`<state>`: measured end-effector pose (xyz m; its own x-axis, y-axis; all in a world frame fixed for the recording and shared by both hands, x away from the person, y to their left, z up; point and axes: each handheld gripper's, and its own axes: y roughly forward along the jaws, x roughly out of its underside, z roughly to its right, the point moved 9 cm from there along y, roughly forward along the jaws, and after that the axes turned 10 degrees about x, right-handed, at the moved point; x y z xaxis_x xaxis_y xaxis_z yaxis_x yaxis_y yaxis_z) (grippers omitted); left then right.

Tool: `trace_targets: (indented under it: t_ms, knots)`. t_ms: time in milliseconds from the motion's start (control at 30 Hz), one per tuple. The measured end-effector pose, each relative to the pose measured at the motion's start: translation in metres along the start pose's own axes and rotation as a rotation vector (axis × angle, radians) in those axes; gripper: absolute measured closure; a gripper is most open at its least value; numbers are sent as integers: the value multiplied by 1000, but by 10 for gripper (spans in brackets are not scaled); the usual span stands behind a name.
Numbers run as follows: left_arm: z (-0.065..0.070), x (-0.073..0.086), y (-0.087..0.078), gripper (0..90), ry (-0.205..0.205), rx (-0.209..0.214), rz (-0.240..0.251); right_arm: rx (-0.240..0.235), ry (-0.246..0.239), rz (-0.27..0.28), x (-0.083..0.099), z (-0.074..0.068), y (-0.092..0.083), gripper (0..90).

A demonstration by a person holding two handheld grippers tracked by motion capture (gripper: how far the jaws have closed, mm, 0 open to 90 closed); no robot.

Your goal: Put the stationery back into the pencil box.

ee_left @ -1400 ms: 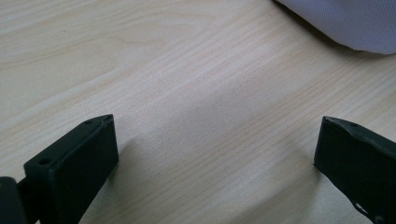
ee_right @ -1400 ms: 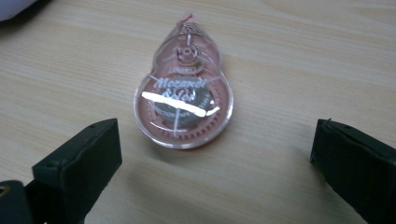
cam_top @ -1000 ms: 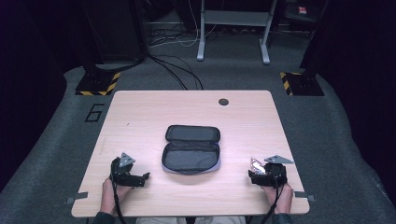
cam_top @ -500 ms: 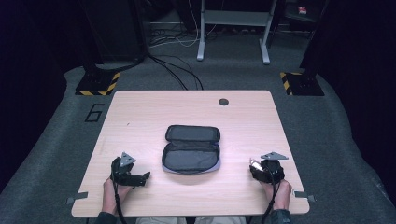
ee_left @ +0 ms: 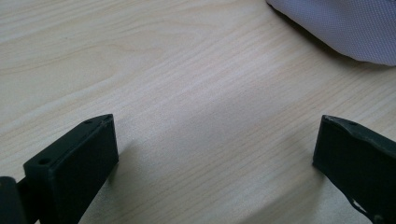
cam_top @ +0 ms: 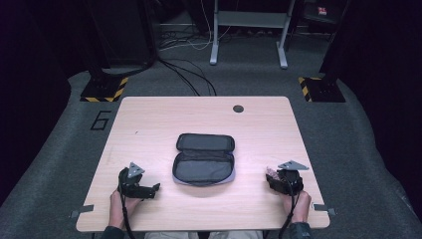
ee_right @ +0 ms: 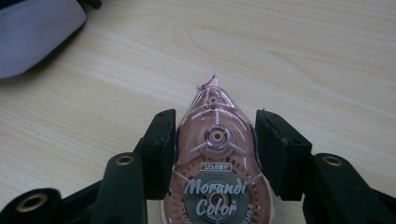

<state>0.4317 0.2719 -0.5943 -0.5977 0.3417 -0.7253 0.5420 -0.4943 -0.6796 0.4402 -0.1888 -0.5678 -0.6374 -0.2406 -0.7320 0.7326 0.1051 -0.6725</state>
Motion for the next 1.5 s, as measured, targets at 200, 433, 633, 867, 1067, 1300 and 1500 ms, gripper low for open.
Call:
trace_targets:
  t_ms: [200, 433, 633, 867, 1067, 1300, 1500]
  knots:
    - [0, 0, 0, 0, 0, 0, 0, -29, -9, 29, -16, -5, -11, 496]
    - [0, 0, 0, 0, -1, 0, 1, -48, -42, 50, -35, -17, -19, 496]
    - [0, 0, 0, 0, -3, 2, 2, -73, -69, 70, -54, -31, -22, 496]
    - [0, 0, 0, 0, 1, 0, 1, -108, -100, 85, -74, -48, -29, 496]
    - [0, 0, 0, 0, 0, 1, 2, -149, -135, 92, -89, -64, -30, 496]
    - [0, 0, 0, 0, 0, 1, 1, -186, -161, 88, -102, -82, -27, 496]
    - [0, 0, 0, 0, 0, 1, 1, -245, -191, 86, -113, -113, -20, 495]
